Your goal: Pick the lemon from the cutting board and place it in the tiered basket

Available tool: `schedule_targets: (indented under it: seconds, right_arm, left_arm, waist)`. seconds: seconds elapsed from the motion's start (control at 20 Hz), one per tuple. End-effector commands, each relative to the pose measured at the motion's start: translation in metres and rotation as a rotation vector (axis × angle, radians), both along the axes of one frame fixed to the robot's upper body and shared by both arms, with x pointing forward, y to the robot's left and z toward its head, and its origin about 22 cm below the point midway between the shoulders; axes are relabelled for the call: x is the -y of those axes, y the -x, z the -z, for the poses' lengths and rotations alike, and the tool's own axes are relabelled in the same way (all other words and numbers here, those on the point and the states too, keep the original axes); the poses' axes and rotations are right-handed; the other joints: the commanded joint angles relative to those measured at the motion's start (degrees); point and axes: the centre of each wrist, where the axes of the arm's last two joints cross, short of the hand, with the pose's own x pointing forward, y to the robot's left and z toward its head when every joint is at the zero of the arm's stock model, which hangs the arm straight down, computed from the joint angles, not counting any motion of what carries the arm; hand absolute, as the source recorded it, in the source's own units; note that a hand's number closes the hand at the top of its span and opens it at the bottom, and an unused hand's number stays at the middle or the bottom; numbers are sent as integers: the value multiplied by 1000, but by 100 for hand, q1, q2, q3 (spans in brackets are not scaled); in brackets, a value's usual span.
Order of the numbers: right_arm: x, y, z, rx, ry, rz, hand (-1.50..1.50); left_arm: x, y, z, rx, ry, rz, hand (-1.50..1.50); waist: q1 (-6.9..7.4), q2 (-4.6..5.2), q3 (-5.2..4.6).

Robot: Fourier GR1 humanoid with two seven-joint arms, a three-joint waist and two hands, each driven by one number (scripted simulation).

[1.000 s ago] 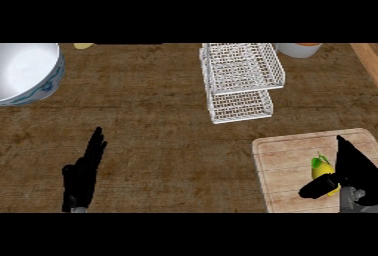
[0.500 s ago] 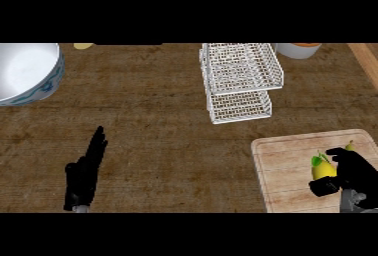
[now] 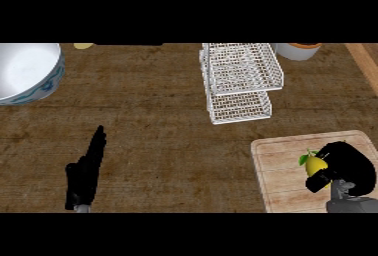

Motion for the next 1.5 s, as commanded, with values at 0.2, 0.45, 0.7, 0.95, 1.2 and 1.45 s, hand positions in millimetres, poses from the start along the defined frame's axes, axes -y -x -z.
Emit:
schedule_targets:
  seconds: [0.2,0.45,0.7,0.95,1.2,1.45]
  right_arm:
    - [-96,2,5,25,-10,184,150]
    - [-110,-2,-8,147,-74,358,150]
    - [-115,-9,-52,442,-98,379,150]
    - [-121,-11,-101,703,-52,383,150]
    - [-142,-9,-139,843,140,342,150]
    - [-153,-15,-167,878,237,347,150]
  left_arm:
    - [-13,-4,0,-64,5,-2,0]
    - [-1,3,7,-62,9,11,0]
    - [-2,2,4,-59,-4,2,0]
    - [-8,5,8,-82,-7,-2,0]
    - [-8,0,5,-76,-21,0,0]
    - [-2,-3,3,-74,-9,28,0]
  waist:
    - [25,95,65]
    - [135,92,64]
    - [77,9,56]
    - [37,-24,29]
    - [66,-29,5]
    - [161,5,16]
